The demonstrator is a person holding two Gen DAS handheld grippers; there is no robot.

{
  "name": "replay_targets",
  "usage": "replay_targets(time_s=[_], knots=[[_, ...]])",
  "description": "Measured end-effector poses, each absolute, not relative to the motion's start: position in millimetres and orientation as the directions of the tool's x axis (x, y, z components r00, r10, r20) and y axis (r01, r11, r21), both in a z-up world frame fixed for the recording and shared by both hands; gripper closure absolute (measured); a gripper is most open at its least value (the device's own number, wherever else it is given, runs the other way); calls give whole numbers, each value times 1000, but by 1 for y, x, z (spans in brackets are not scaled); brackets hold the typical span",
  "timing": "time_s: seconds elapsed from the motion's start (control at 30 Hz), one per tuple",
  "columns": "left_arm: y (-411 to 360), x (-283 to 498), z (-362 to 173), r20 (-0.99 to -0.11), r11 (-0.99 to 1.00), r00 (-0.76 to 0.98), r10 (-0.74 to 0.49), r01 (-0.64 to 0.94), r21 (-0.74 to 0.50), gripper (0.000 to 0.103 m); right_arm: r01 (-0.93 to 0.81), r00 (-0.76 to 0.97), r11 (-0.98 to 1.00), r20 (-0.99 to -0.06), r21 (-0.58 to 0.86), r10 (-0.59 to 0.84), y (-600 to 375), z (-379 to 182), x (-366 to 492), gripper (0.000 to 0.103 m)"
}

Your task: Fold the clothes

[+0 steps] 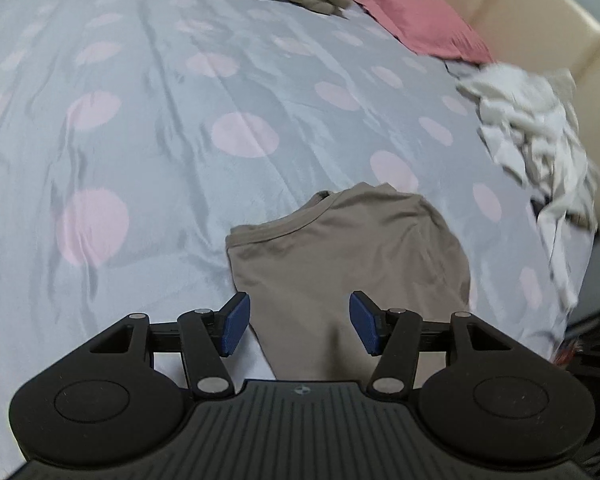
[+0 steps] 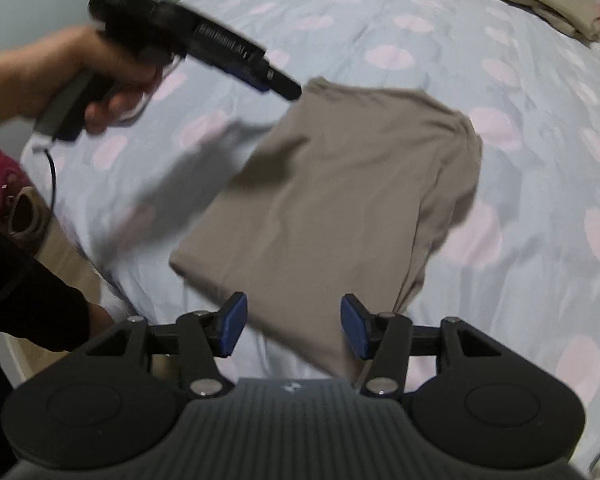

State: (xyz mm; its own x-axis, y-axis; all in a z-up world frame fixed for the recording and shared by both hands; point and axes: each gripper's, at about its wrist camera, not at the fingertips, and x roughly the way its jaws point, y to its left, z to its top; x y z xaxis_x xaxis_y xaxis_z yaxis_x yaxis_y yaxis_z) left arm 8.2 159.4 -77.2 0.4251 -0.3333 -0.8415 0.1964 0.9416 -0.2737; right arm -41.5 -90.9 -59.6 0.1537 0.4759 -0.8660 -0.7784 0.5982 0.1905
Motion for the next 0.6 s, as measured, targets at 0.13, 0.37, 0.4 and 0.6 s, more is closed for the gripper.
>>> replay_targets(time_s=[0.13,0.37,0.4,0.6], knots=[[153,11,-75,-845,941,421,-330,214,-260,50,-692,186,685,-861,227,473,-97,-74,-67,48],[142,11,-64,-845,936,425,-325,272,-224,50,-212,255,836,-797,506,547,-127,-106,-71,47],[142,11,-63,-843,936,427,-327,267,-227,50,-133,268,826,-782,549,563,-132,-112,-72,47],[142,13,-63,-843,939,429,-324,258,-229,50,235,348,672,-706,702,616,-144,-157,-97,46]])
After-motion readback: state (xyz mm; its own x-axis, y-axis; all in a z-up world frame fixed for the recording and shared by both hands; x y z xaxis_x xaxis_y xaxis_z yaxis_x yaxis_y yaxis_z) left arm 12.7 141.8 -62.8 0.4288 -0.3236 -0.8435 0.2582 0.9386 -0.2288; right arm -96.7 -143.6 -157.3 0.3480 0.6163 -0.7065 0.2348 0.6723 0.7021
